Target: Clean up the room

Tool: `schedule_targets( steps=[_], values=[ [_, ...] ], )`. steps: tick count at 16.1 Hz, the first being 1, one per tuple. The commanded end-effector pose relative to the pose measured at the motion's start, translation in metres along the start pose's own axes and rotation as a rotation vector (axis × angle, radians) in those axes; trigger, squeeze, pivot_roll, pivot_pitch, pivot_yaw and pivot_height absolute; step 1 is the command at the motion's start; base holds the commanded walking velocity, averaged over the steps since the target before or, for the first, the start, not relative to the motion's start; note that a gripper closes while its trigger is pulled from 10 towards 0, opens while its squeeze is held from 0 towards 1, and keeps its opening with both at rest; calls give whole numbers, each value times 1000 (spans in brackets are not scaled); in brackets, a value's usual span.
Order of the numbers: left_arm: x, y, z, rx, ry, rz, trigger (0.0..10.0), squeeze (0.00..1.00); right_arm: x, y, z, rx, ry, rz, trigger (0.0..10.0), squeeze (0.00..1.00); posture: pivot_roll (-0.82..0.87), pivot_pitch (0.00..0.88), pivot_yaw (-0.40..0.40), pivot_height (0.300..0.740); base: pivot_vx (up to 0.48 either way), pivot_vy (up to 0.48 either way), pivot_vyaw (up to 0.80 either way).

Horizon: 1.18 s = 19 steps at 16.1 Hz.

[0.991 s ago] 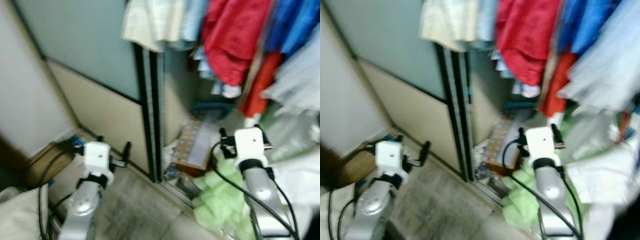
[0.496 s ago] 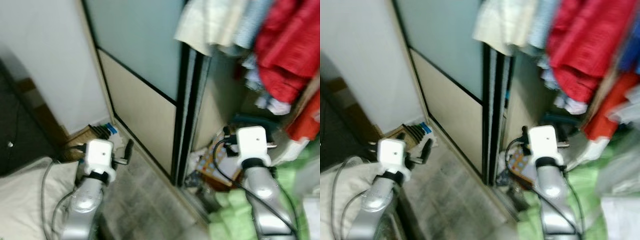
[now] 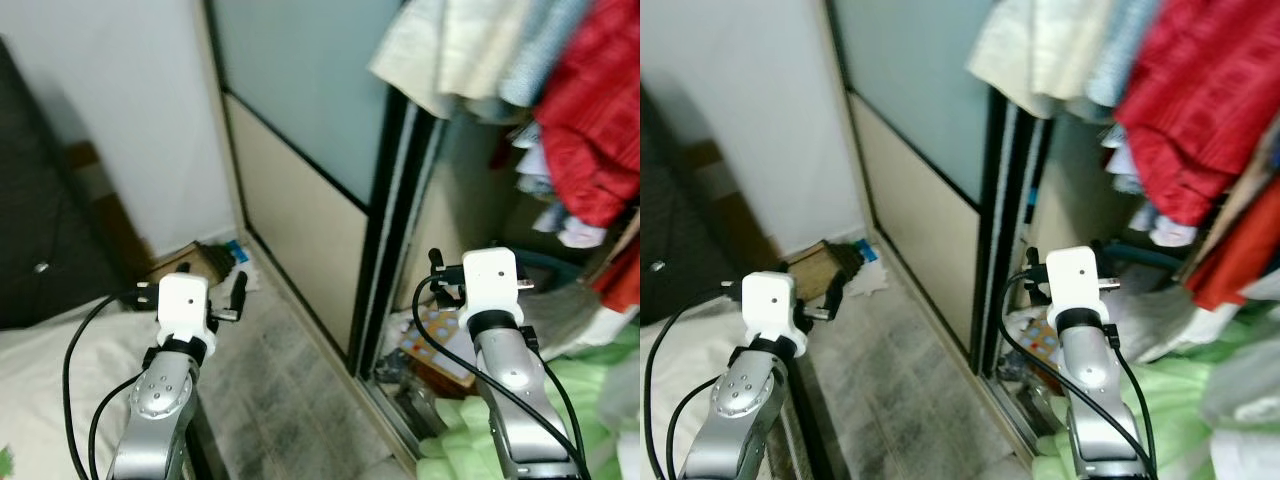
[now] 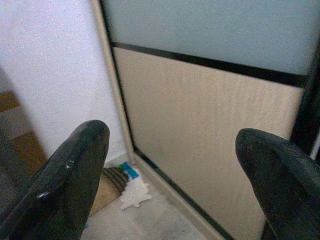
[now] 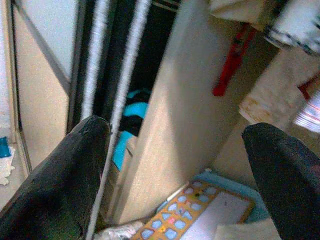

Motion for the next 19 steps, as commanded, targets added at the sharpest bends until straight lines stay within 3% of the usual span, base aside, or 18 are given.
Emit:
schedule_targets(
  steps=[1,5,8,13,17,19],
  values=[
    [4,0,-1,13,5,-16,10000,0,1,3,2,25,12,-8,10000,0,-88,0,-15,740,0,0,0],
    [4,-12,17,105,24,-17,10000,0,8,20,25,108,41,-31,10000,0,2,0,-64,740,0,0,0],
    [8,-14,21,141,33,-30,10000,0,11,27,35,143,62,-41,10000,0,34,0,-74,740,0,0,0],
    [14,-12,22,147,52,-48,10000,0,15,31,41,148,56,-64,10000,0,13,0,-46,740,0,0,0],
    [29,2,17,96,73,-81,10000,0,21,28,36,112,50,-92,10000,0,-46,0,15,740,0,0,0],
    [27,3,16,74,78,-67,10000,0,18,24,37,103,63,-79,10000,0,-58,0,20,740,0,0,0]
  ],
)
Point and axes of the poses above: a point about 5 cm out from each wrist's last joint towards the gripper, its own y axis pointing out of the wrist towards the gripper, its own x axis along the axis of the wrist's last joint, z = x × y, the point moved 1 cm from there along y, pointing out of the wrist towards the gripper, and after that the axes turned 1 degree about y, right-handed, at the moved point
